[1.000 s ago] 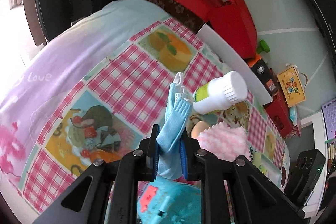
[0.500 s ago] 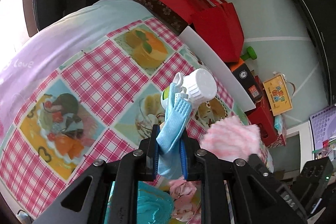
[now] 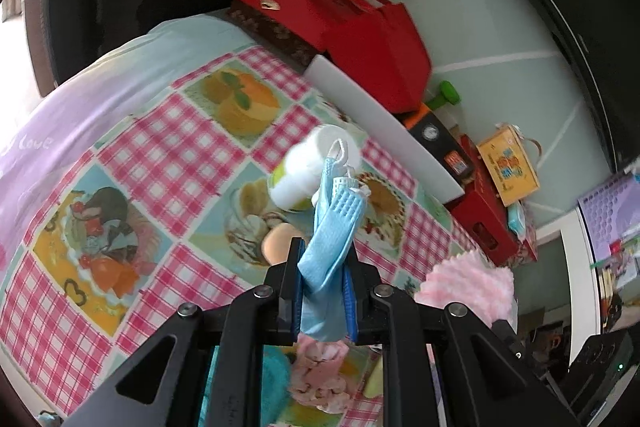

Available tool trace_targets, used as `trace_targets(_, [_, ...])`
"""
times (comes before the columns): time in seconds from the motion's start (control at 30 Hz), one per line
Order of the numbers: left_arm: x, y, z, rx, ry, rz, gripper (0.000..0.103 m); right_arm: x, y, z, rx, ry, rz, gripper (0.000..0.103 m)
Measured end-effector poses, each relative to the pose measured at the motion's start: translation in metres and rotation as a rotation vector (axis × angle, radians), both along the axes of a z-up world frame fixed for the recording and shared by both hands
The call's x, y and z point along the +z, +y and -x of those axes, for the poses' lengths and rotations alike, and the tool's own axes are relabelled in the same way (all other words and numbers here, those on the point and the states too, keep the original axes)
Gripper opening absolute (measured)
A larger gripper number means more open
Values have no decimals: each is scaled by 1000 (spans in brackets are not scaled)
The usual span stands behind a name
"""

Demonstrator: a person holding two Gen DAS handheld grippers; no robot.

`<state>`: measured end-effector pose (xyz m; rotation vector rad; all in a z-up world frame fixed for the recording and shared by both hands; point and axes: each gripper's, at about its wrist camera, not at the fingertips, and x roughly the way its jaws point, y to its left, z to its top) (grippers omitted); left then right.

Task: Organize soft objects
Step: 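Lift and carry the blue mask and pink towel over the tray with both tools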

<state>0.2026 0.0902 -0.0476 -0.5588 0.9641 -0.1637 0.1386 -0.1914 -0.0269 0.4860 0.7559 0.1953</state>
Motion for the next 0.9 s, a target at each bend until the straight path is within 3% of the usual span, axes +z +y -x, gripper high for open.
trace_targets(0.3, [18, -56, 10, -126, -53, -42, 17, 11, -60, 49, -178, -34, 50, 15])
trace_targets(0.9, [24, -176, 38, -415, -103, -145, 17, 15, -179, 124, -505, -59, 21, 15])
